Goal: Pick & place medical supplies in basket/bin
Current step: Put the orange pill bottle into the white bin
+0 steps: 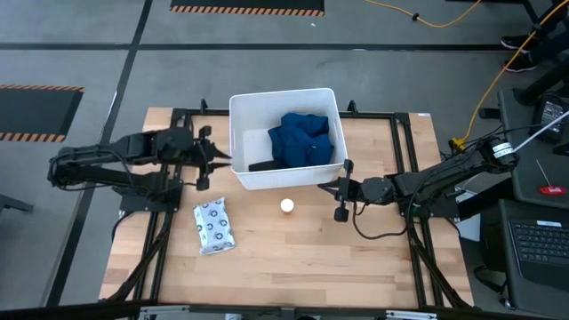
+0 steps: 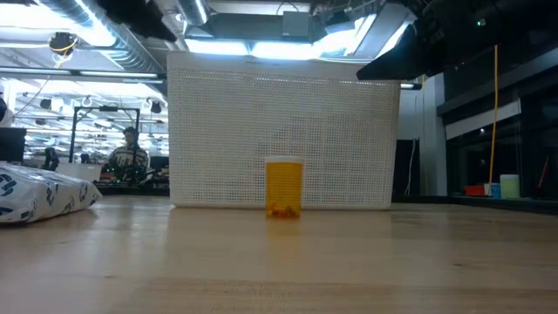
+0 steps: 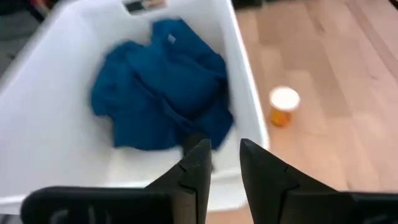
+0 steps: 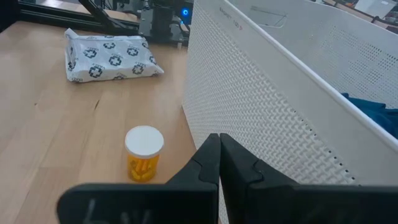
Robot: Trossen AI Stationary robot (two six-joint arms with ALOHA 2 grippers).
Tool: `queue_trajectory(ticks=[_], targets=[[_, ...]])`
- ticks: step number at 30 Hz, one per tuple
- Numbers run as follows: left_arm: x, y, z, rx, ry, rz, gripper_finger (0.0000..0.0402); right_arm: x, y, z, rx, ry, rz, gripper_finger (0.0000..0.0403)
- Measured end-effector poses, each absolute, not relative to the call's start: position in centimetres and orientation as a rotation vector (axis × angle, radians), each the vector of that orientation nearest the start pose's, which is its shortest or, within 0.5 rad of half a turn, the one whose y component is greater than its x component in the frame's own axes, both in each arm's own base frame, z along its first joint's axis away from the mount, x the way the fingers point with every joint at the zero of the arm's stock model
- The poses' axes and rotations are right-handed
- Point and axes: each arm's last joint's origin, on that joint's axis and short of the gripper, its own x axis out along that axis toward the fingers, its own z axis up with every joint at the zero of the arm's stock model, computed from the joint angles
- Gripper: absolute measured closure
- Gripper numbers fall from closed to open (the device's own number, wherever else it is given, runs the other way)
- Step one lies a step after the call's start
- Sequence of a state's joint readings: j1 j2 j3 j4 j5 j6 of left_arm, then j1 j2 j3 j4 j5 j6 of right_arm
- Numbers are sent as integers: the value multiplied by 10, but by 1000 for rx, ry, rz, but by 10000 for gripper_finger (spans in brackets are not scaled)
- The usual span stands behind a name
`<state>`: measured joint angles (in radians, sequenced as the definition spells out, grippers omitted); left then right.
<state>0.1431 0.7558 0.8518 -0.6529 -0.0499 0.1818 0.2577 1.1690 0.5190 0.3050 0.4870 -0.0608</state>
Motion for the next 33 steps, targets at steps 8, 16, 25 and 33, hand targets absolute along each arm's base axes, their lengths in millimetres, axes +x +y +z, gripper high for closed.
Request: queue_trajectory(ticks=[8, 16, 25, 33], targets=[[145, 19, 278, 84, 687, 118, 325, 232, 47, 216, -181, 317, -219, 397], [150, 20, 269, 81, 721, 116, 323, 233, 47, 218, -171, 291, -220, 397], [144, 19, 270, 95, 730, 102, 373, 233, 47, 218, -171, 290, -220, 397], [134, 15, 278, 73, 654, 104, 399, 233, 47, 218, -171, 289, -219, 397]])
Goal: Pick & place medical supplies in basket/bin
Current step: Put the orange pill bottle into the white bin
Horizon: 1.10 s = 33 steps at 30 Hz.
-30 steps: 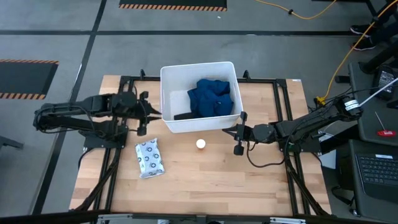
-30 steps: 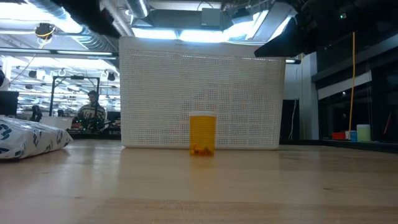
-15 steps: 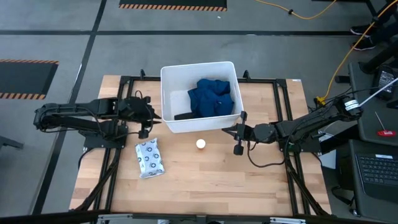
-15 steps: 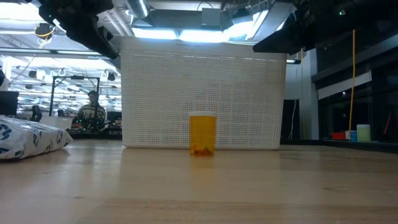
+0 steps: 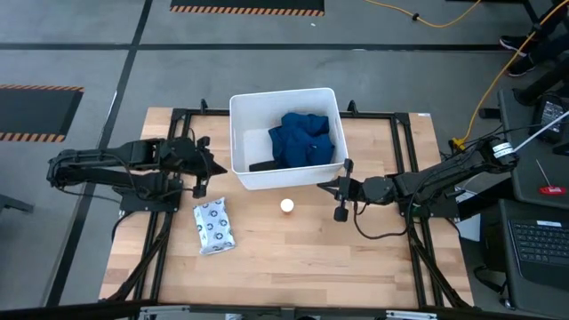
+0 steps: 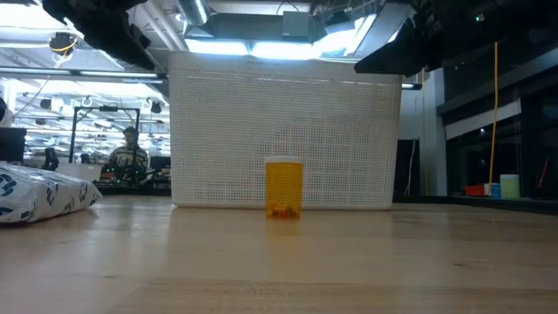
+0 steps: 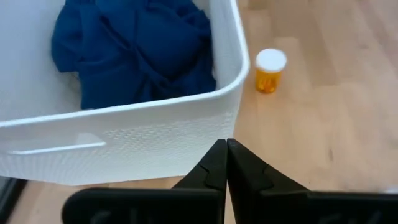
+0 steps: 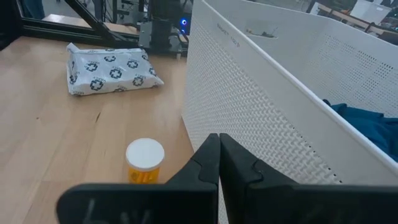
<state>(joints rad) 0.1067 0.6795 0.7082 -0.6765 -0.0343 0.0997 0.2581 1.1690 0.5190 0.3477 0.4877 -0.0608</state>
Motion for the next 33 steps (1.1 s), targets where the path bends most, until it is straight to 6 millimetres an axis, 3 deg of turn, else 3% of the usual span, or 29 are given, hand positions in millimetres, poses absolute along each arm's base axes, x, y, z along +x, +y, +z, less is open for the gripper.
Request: queue_trajectory(ticks=[9, 17, 22, 33], targets=[[136, -11, 275, 71, 648, 82, 400, 233, 53, 220, -77, 261, -171, 397], [132, -43, 227, 56, 653, 73, 400, 231, 70, 216, -71, 275, -108, 397], [133, -58, 216, 12, 532, 33, 400, 235, 76, 208, -56, 299, -98, 397], [138, -70, 206, 39, 416, -14, 400, 259, 102, 190, -76, 389, -86, 397]])
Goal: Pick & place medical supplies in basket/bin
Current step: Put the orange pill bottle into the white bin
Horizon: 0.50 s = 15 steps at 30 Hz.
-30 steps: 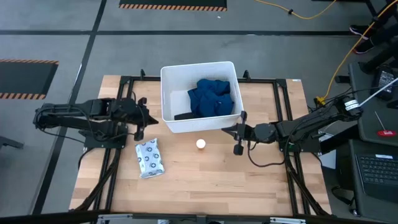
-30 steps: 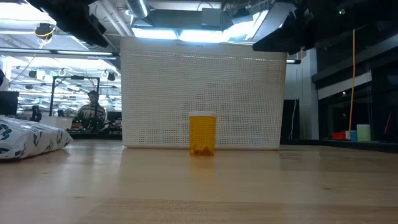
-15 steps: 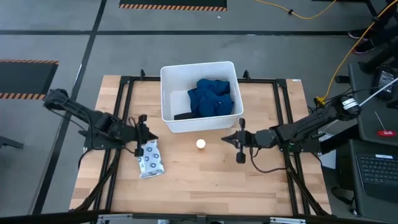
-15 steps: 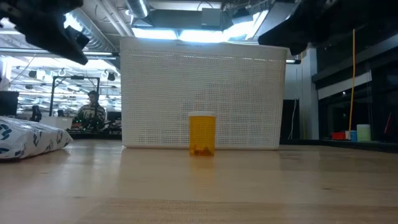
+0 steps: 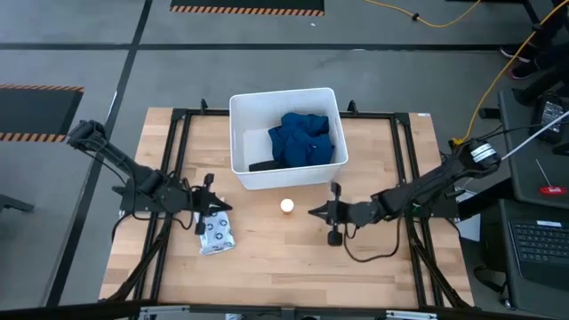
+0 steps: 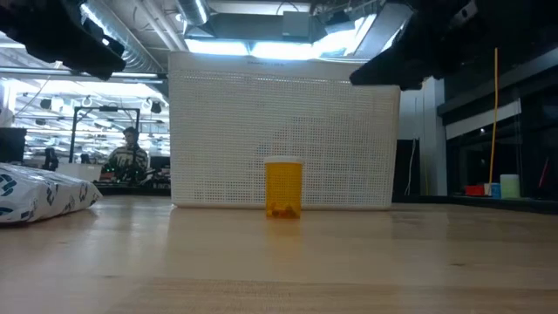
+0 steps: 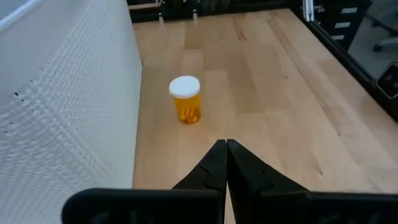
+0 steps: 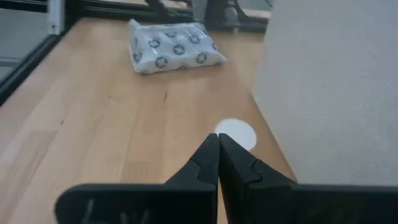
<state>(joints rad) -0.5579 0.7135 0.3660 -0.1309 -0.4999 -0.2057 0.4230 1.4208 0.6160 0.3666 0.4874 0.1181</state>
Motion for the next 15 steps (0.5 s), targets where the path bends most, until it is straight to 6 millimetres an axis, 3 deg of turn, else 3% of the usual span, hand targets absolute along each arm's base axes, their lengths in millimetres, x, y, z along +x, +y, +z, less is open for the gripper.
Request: queue_trajectory(ticks=[6, 15], targets=[[142, -72, 207, 10, 391, -6, 399, 259, 114, 173, -21, 392, -269, 401], [146, -75, 204, 82, 398, -19, 398, 262, 125, 153, 69, 431, -230, 400]])
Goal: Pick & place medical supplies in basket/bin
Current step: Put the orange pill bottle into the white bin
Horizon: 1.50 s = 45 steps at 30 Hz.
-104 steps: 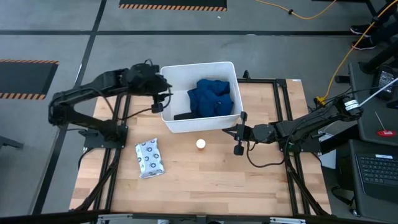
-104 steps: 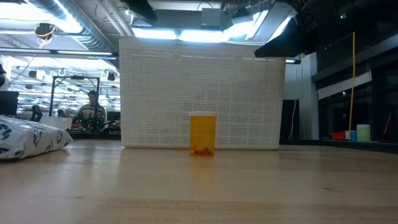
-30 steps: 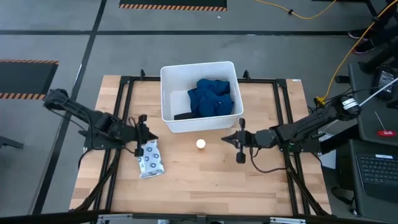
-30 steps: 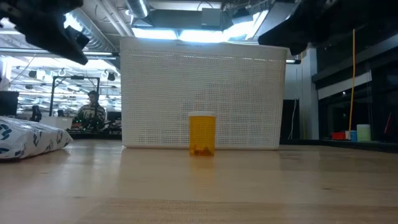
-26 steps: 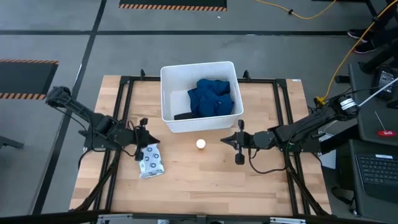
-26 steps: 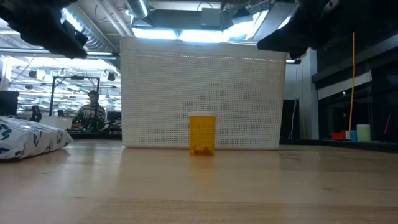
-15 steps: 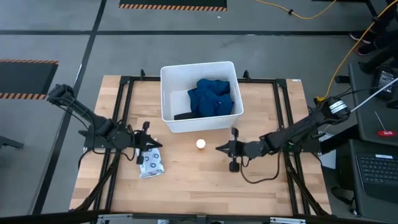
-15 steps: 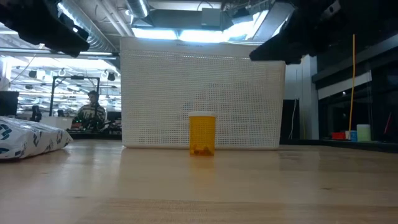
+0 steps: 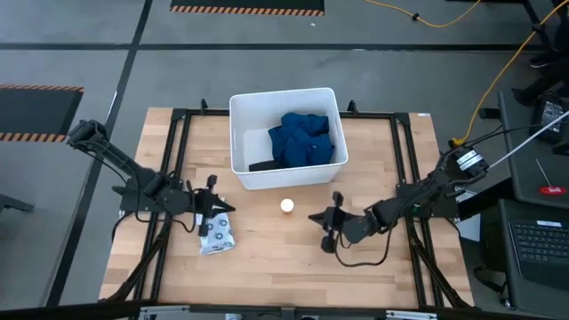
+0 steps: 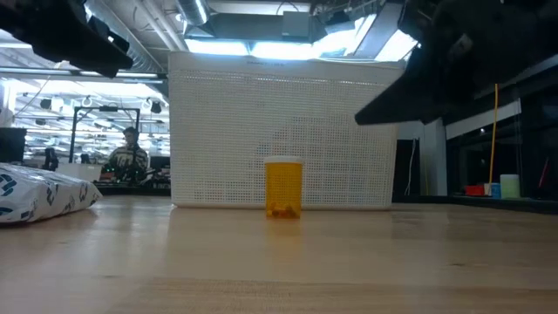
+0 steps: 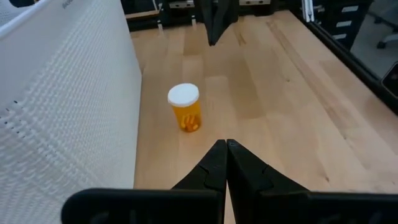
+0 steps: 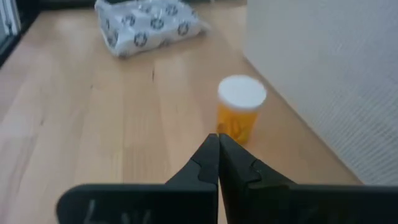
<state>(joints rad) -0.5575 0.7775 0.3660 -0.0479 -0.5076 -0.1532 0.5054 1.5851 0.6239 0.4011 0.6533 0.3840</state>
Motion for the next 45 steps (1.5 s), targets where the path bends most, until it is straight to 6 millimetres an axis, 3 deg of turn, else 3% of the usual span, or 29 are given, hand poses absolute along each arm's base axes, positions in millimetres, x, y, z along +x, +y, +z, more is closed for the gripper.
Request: queue_trajectory(ticks=[4, 7, 19, 24, 36, 45], targets=[[148, -75, 202, 83, 408, 3, 398, 264, 124, 146, 60, 451, -238, 394], [149, -76, 200, 87, 418, 12, 398, 265, 125, 141, 51, 464, -242, 367], [154, -78, 196, 94, 428, 15, 398, 277, 122, 123, 44, 421, -285, 180], [155, -80, 194, 98, 436, 15, 398, 285, 114, 117, 73, 388, -314, 129], [157, -81, 191, 106, 449, 14, 398, 294, 109, 104, 96, 365, -330, 114], [157, -81, 191, 107, 450, 14, 398, 326, 116, 96, -10, 364, -368, 115]])
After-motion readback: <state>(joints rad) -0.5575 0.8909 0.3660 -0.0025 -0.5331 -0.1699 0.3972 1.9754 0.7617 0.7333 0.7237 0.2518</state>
